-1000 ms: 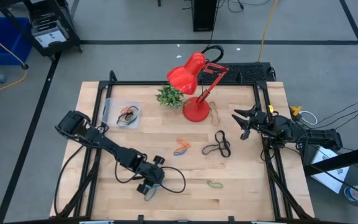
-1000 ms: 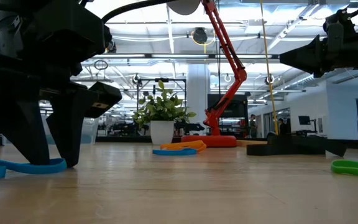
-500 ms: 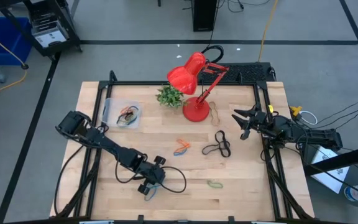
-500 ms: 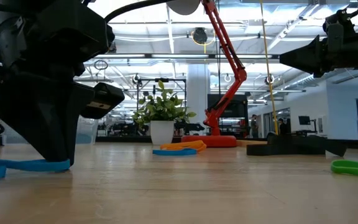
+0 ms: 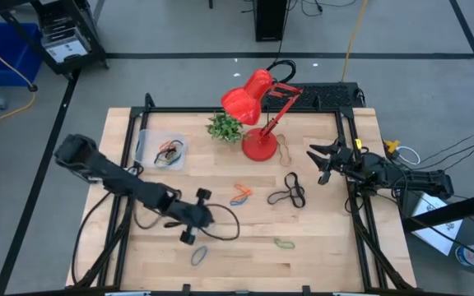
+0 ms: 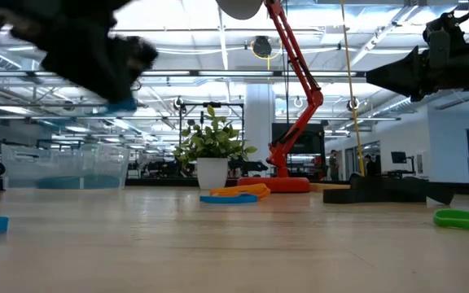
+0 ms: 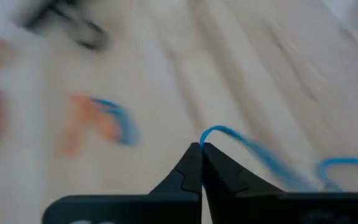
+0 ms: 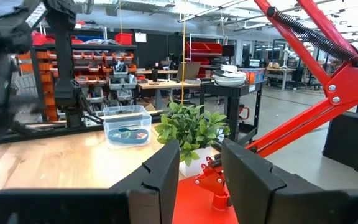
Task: Pick and place rubber bands into bin
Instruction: Put the blue rubber band into the transparent bin
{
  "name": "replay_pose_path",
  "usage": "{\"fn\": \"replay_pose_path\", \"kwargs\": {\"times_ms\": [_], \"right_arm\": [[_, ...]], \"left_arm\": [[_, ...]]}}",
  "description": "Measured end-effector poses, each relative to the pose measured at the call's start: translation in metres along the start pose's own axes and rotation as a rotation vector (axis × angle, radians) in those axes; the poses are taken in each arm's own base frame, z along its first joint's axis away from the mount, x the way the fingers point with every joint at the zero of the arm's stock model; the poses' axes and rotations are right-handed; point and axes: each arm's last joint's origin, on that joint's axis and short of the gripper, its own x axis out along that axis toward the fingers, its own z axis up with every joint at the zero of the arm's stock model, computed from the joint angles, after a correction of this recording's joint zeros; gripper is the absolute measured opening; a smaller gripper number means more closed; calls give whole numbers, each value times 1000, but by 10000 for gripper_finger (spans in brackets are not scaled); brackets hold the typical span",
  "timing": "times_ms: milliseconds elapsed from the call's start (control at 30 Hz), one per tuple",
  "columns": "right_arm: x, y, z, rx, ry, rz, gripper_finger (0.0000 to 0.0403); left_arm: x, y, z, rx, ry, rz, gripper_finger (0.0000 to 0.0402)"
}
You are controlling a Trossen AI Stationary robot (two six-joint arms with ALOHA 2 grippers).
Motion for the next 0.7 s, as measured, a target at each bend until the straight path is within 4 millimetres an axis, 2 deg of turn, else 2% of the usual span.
{"fn": "replay_pose_path", "kwargs": {"times_ms": [167,333,500,700], "right_arm": [[0,0,0,-2,6,0,114],[0,0,-1,-4,9,-1,114],[0,0,-1,-5,8,-2,114],[0,0,-1,-7,8,-3,114]], "left_arm": [[-50,17,14,9,-158,233,4],[-86,30,17,-46,-249,439,9],[-100,39,16,-104,-284,505,5],[-104,59,1,-278,-184,796,4]]}}
